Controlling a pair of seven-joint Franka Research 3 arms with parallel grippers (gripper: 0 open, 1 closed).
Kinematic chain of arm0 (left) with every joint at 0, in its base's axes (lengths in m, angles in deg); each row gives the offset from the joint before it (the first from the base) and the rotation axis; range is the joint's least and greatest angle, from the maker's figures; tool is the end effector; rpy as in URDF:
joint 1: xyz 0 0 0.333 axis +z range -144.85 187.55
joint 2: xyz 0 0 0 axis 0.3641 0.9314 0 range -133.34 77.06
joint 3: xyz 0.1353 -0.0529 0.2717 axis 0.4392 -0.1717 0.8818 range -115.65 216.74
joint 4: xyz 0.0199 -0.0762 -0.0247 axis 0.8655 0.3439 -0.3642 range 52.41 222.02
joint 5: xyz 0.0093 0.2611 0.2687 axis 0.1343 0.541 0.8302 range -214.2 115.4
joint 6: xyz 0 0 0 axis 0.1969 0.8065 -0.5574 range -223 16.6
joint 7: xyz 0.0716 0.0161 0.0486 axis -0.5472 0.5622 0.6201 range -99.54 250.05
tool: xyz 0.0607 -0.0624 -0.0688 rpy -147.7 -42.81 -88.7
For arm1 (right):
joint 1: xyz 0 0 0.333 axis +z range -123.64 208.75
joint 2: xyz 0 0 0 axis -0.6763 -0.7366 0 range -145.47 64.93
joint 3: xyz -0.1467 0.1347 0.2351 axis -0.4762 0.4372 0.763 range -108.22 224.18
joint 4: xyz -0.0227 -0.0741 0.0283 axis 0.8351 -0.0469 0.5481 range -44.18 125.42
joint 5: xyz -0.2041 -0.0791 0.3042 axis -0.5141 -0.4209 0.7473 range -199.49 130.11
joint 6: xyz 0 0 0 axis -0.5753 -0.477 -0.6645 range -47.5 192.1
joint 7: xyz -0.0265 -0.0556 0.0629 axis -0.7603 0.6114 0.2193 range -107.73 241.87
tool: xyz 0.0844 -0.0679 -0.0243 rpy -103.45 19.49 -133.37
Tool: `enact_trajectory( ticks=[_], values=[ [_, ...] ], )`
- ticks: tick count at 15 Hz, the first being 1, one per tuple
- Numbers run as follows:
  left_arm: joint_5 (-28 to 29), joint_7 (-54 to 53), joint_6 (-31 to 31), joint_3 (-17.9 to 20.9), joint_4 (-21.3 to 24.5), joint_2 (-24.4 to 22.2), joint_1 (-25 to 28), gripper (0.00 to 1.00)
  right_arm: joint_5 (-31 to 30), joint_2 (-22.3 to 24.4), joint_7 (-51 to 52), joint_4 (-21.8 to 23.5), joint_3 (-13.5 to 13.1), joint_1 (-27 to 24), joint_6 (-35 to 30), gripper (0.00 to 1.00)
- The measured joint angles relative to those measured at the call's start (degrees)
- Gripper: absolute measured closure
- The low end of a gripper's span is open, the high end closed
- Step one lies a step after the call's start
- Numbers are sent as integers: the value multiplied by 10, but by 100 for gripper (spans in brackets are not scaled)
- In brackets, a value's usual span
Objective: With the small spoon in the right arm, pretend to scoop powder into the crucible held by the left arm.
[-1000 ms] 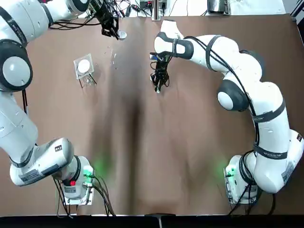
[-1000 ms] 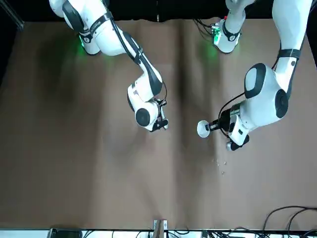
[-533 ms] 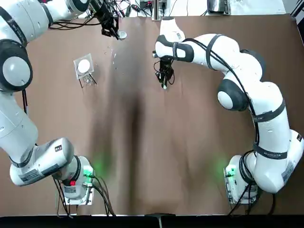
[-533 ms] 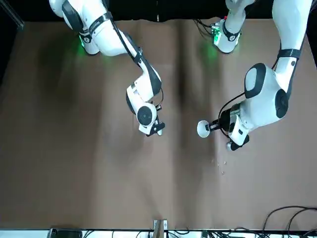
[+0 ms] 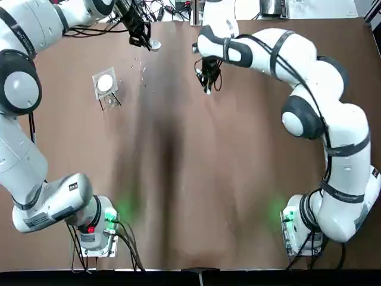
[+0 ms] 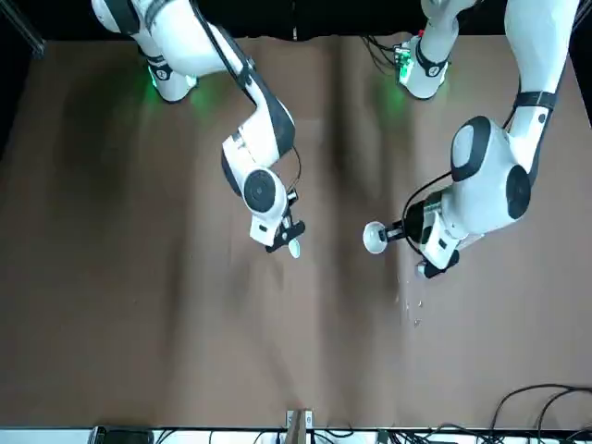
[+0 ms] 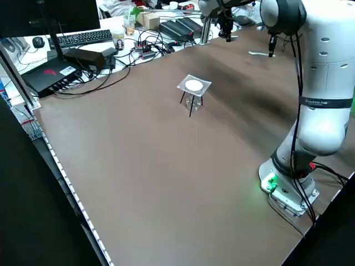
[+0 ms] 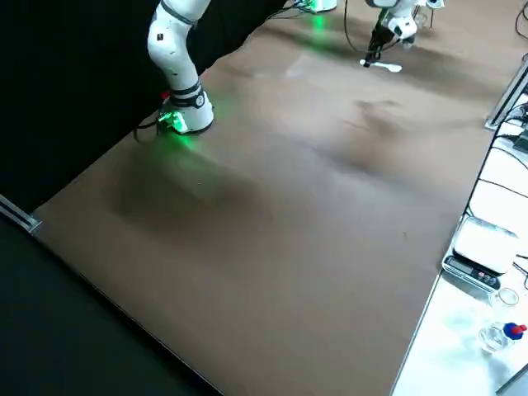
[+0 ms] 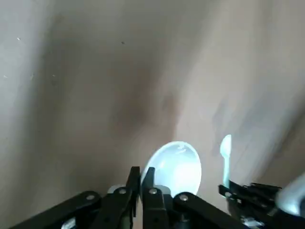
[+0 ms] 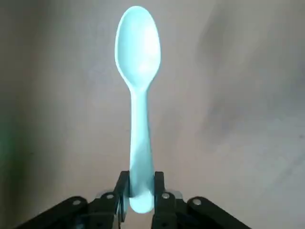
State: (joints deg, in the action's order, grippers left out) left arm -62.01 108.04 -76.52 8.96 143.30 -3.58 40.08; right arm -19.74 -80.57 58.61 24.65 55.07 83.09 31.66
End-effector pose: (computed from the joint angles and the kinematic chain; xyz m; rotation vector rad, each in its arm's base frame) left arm 0.5976 -0.2119 0.4028 2.6600 0.4396 -0.2685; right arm 0.5303 0.4462 0.3057 -2.9299 -0.6359 0.4000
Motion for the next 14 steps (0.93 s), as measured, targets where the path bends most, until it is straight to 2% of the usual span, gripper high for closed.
enact_trajectory(
  ticks=[7,10,14],
  values=[
    [10,-5,-81,1,5,30,-58,94,-17,126,0,75,-11,-11,-16,76],
    [42,-6,-114,1,8,45,-82,94,-17,138,0,83,-7,-3,-20,76],
    [47,-9,-138,2,8,53,-113,94,-17,138,-20,83,-4,30,-18,76]
  ],
)
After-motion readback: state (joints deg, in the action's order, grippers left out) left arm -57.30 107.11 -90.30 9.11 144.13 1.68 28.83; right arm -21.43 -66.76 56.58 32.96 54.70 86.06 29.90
